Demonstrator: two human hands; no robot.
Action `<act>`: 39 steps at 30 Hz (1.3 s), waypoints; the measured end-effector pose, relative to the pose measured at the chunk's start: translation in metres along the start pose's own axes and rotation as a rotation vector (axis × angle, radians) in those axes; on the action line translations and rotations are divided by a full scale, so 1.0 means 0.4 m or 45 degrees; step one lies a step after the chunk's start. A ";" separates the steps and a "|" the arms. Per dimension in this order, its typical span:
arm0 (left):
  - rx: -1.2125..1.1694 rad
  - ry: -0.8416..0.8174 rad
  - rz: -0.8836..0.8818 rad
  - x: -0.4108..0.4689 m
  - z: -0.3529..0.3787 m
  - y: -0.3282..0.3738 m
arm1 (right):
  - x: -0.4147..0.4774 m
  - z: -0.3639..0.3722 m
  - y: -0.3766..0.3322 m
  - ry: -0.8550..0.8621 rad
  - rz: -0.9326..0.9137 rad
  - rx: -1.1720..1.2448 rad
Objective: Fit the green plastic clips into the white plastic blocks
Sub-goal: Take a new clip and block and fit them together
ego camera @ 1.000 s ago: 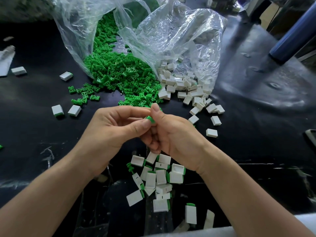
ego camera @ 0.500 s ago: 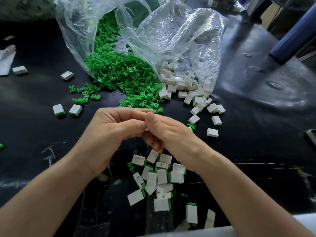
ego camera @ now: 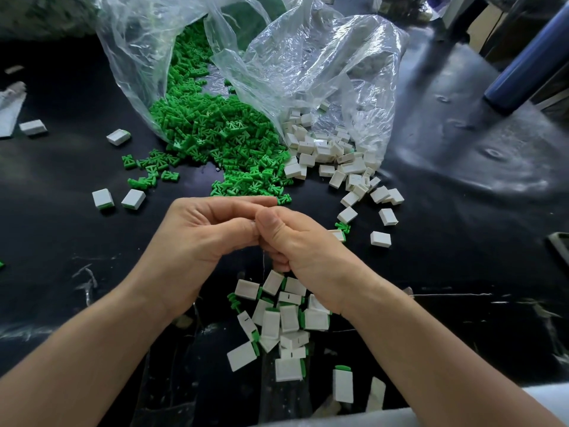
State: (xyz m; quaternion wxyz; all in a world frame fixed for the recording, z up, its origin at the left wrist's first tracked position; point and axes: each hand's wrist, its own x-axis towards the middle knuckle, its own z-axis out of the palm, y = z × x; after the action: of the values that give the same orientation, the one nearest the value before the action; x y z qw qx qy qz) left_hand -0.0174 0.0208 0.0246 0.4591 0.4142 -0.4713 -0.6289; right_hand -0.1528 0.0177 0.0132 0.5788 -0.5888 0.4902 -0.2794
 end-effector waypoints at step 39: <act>-0.013 -0.075 0.019 0.001 -0.006 0.005 | -0.008 0.002 -0.014 0.072 -0.062 -0.008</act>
State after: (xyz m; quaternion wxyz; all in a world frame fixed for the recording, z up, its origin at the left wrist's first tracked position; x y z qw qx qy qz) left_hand -0.0147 0.0196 0.0257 0.4518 0.3897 -0.4845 -0.6397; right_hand -0.1518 0.0201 0.0193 0.5559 -0.5943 0.4927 -0.3084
